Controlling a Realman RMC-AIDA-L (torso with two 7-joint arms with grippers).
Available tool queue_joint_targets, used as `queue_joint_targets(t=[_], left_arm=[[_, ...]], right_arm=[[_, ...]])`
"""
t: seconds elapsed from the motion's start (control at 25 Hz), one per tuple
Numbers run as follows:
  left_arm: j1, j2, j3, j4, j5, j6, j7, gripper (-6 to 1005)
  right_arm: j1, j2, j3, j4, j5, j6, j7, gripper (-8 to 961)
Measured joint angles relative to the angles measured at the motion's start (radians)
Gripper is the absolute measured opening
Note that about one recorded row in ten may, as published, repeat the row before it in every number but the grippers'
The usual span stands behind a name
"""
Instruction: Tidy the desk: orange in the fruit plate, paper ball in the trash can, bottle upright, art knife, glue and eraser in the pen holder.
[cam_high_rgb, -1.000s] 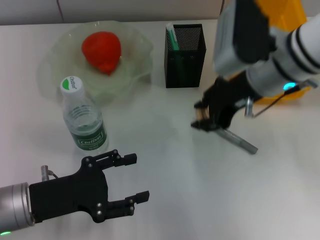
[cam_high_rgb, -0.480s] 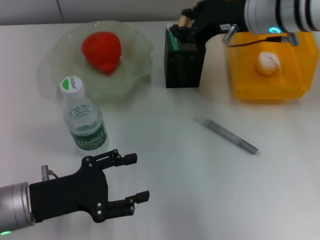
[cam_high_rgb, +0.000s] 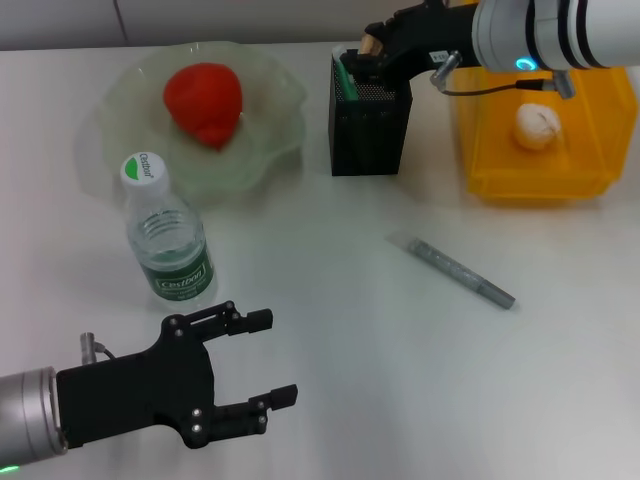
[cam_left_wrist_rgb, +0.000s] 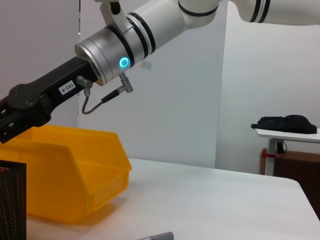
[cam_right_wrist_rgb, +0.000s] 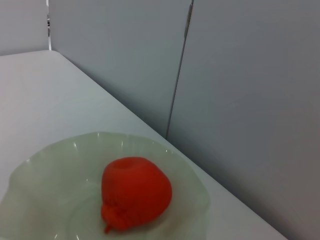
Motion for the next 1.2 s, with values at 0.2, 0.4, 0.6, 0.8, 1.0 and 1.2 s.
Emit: queue_joint_targets(t=[0.2,0.4,0.6,0.8,1.0,1.2], left_arm=[[0.006,0.001,0.000,0.001,0.000,0.002,0.001,770],[0.003,0.001,0.000,-0.001,0.000,0.003,0.001,770],[0.000,0.001,0.000,-0.001,0.000,0.003,0.000,770],[0.000,0.001,0.000,0.001,0.000,0.004,-0.005,770],[-0.001,0.001,0.000,0.001,0.000,0.005,-0.006,770],[-0.001,0.001,0.000,0.002,0.000,0.005,-0.004,770]], right_arm=[[-0.020,-0.001,0.002,-0.025,-0.005,-0.022,0.023,449],[-0.051,-0.005,0.009,-0.104,-0.024,-0.092,0.071,548],[-0.079,-0.004,0.017,-0.243,-0.147,-0.213,0.249,711],[-0.098,-0.003,0.004,-0.433,-0.301,-0.499,0.493,746],[-0.080,-0.001,-0.035,-0.430,-0.380,-0.657,0.560,781],[-0.058,-0.002,-0.059,-0.318,-0.385,-0.676,0.551,787]])
